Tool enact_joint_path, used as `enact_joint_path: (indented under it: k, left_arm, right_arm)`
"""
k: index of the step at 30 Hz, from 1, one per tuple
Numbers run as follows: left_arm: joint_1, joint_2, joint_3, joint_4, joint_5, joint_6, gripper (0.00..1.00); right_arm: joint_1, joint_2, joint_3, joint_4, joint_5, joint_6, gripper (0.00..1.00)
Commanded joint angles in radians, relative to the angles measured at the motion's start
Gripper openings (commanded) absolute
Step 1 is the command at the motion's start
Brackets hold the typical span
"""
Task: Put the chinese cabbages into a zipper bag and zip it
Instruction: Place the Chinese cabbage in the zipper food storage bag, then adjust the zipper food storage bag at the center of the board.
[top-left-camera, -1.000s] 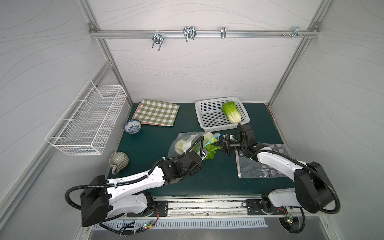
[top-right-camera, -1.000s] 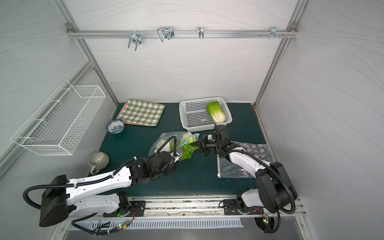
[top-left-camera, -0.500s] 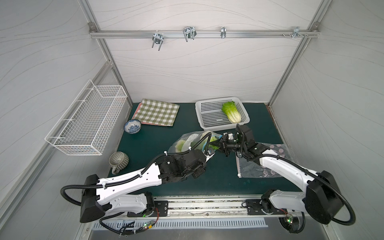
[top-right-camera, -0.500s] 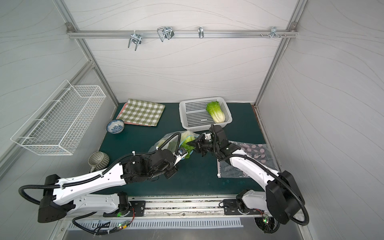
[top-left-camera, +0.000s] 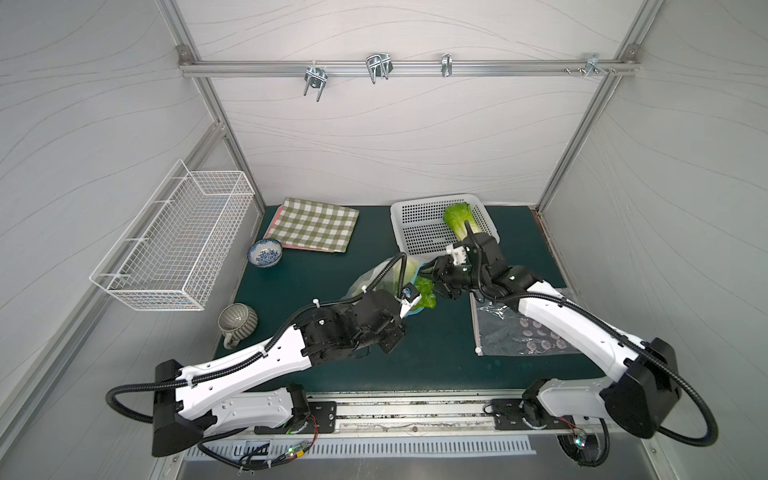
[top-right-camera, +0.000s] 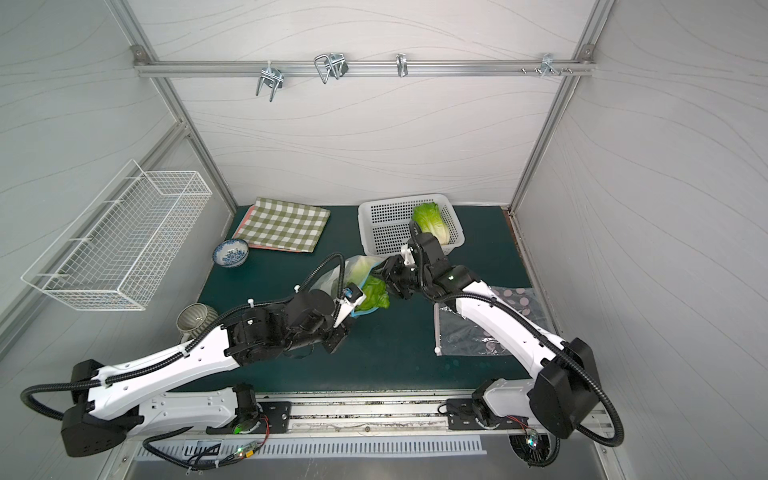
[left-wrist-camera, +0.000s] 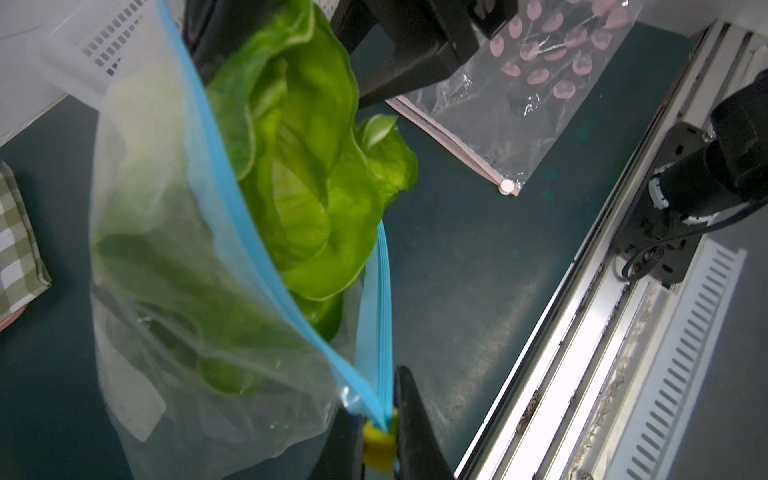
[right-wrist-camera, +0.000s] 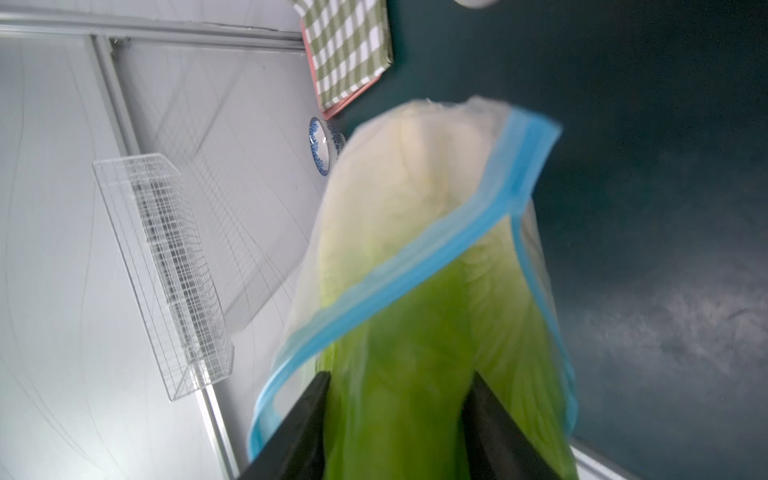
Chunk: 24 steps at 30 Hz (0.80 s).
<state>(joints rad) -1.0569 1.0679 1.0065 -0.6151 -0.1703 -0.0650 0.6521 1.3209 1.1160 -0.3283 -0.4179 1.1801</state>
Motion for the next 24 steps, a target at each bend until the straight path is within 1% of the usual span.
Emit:
enact_joint_path:
  k: [1,4,5,8,9,10,13,14,16,19,22,24]
  left_arm:
    - [0.057,-0.031,0.067,0.043,0.062,-0.028,0.00]
    - [0.093,-0.022,0.100,0.010,0.093,-0.025,0.00]
    - [0.103,-0.020,0.107,0.005,0.102,-0.025,0.00]
    - [0.115,-0.020,0.109,0.006,0.122,-0.023,0.00]
    - [0.117,-0.020,0.110,0.006,0.123,-0.021,0.00]
    - [0.119,-0.020,0.113,0.003,0.123,-0.018,0.00]
    - [0.125,-0.022,0.115,-0.001,0.124,-0.015,0.00]
    - [0.125,-0.023,0.115,-0.002,0.127,-0.015,0.00]
    - [0.127,-0.022,0.112,-0.003,0.129,-0.011,0.00]
    - [0.129,-0.016,0.117,-0.008,0.134,0.000,0.00]
    - [0.147,-0.003,0.128,-0.014,0.142,0.006,0.00]
    - [0.172,0.008,0.144,-0.023,0.153,0.007,0.00]
  right_arm:
    - [-0.036,0.028,0.100,-0.154,-0.138,-0.254,0.58]
    - [-0.097,0.024,0.170,-0.261,-0.245,-0.370,0.64]
    - [-0.124,0.014,0.187,-0.295,-0.259,-0.397,0.65]
    - [-0.183,-0.017,0.204,-0.354,-0.223,-0.459,0.65]
    - [-0.193,-0.017,0.203,-0.378,-0.197,-0.479,0.63]
    - [-0.195,-0.015,0.198,-0.408,-0.156,-0.504,0.58]
    - [-0.179,-0.016,0.145,-0.444,-0.040,-0.537,0.45]
    - [-0.168,-0.023,0.118,-0.434,-0.022,-0.536,0.44]
    - [-0.146,-0.040,0.075,-0.418,-0.011,-0.537,0.45]
    - [-0.120,-0.075,0.011,-0.437,0.003,-0.552,0.50]
    - [-0.089,-0.165,-0.098,-0.414,0.010,-0.576,0.52]
    - [-0.068,-0.222,-0.150,-0.400,0.043,-0.605,0.53]
